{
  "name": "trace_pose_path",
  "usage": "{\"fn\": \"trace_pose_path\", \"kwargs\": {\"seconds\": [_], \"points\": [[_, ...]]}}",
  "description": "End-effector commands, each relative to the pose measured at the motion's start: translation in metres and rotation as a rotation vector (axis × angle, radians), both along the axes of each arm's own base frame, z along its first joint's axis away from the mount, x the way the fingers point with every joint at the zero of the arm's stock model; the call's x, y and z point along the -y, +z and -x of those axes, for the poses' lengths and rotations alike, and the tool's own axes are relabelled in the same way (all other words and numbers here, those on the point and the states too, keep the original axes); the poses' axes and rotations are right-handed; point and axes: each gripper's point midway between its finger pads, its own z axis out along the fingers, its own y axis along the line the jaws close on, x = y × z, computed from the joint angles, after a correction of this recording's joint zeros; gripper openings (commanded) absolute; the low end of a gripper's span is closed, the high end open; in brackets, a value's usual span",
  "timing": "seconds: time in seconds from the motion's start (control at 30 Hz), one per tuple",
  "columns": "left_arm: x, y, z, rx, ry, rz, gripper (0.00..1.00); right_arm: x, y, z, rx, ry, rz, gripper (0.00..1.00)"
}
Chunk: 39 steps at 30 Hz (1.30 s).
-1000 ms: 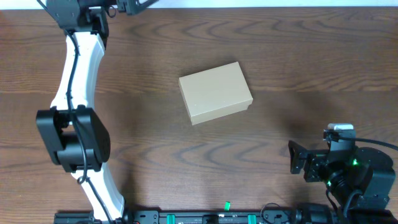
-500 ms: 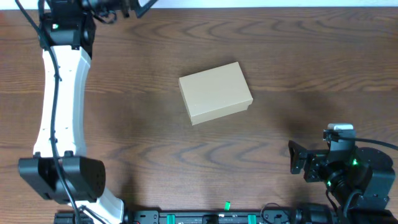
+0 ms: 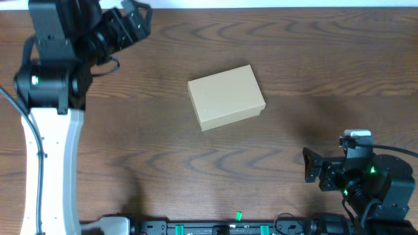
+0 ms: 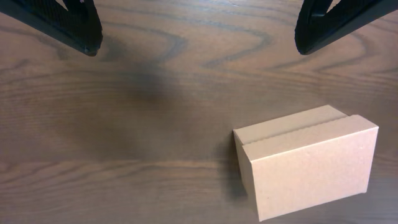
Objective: Pack container
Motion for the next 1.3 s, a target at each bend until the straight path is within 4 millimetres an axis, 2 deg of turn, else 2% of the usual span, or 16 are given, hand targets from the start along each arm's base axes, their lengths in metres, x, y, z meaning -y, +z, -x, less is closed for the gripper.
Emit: {"fn": "trace_pose_path", "kwargs": {"seconds": [0.0, 0.2, 0.3, 0.57, 0.63, 0.93, 1.27], "points": [[-0.022, -0.016, 0.011, 0.046, 0.039, -0.181, 0.96, 0.003, -0.002, 0.0, -0.008, -0.024, -0.007, 0.99], [-0.025, -0.038, 0.048, 0.194, -0.052, -0.383, 0.96, 0.003, -0.002, 0.0, -0.008, -0.024, -0.007, 0.99], [-0.036, -0.055, 0.068, 0.216, -0.003, -0.433, 0.96, 0.003, -0.002, 0.0, -0.008, -0.024, -0.007, 0.99], [-0.07, -0.115, 0.126, 0.179, 0.161, -0.524, 0.96, 0.003, -0.002, 0.0, -0.008, -0.024, -0.007, 0.99], [-0.078, -0.138, 0.141, 0.163, 0.189, -0.535, 0.96, 0.003, -0.002, 0.0, -0.008, -0.024, -0.007, 0.99], [-0.081, -0.208, 0.173, 0.144, 0.195, -0.538, 0.96, 0.003, -0.002, 0.0, -0.008, -0.024, -0.007, 0.99], [-0.089, -0.259, 0.188, 0.103, 0.212, -0.564, 0.96, 0.003, -0.002, 0.0, -0.008, -0.024, -0.007, 0.99]]}}
